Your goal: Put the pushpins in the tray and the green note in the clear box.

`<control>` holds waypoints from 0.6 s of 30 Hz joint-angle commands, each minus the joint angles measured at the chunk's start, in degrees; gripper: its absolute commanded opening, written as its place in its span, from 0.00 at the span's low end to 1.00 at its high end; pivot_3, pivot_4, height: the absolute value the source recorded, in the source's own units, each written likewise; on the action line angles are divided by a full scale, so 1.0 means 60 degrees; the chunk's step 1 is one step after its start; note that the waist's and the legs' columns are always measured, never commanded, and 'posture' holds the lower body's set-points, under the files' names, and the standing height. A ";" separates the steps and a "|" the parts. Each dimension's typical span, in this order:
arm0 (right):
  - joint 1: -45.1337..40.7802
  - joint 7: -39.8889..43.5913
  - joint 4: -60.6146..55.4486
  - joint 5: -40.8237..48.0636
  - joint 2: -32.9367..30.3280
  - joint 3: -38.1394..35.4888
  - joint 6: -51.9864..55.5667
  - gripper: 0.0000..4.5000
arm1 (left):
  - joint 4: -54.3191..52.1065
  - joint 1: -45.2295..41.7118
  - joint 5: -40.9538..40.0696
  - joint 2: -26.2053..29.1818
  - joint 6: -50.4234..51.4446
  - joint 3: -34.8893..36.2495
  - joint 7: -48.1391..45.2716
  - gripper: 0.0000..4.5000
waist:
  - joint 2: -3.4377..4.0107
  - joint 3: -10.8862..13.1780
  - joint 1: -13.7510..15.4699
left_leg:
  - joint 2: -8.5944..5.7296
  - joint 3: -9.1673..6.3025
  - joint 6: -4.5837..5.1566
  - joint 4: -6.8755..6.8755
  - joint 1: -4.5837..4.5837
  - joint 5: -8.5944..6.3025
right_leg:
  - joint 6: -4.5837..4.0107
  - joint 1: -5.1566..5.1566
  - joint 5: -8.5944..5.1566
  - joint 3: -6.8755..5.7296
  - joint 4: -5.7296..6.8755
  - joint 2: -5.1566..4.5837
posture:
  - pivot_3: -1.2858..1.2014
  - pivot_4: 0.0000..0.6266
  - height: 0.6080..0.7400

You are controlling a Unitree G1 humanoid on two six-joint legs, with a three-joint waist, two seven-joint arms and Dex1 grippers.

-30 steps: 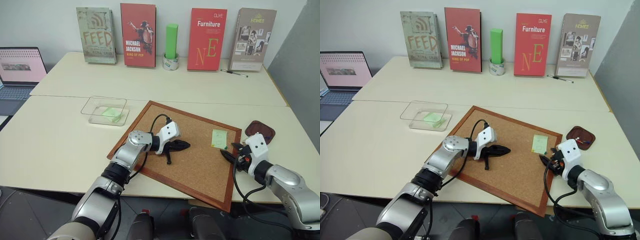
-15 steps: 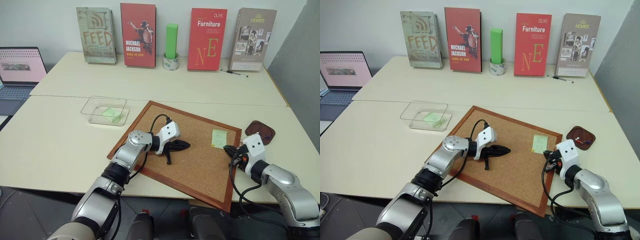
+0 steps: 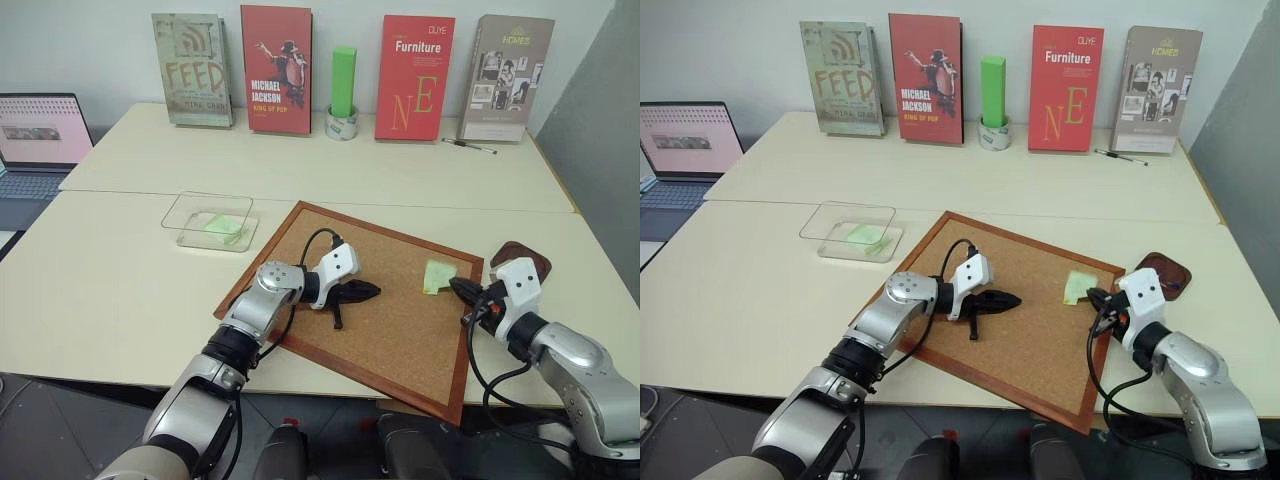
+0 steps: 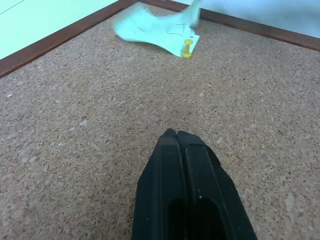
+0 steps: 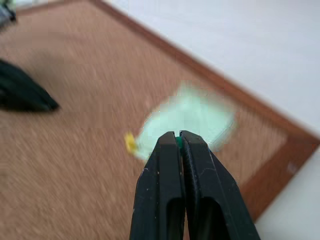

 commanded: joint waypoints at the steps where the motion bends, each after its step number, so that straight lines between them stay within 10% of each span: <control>1: -0.0133 -0.0172 -0.0654 0.0286 -0.0055 -0.0460 0.0139 0.01 | 0.0427 0.0240 0.0603 0.0144 0.0264 -0.0321 0.0133 0.00 | 0.0000 0.0000 0.0000 | 0.0000 0.0000 0.0000 0.0000 0.0001 0.0000 | 0.0000 0.0000 0.0000 0.0000 -0.0001 0.0000 | 0.52 0.24 1.00; 18: -0.1131 -0.1286 0.1716 -0.1533 -0.1235 -0.1010 -0.0444 0.01 | 0.0397 0.0252 0.0670 0.0092 0.0207 -0.0341 0.0176 0.00 | 0.0000 0.0000 0.0000 | -0.0001 0.0010 0.0000 0.0005 0.0003 0.0000 | 0.0000 0.0000 0.0000 0.0005 -0.0008 -0.0006 | 0.52 0.24 1.00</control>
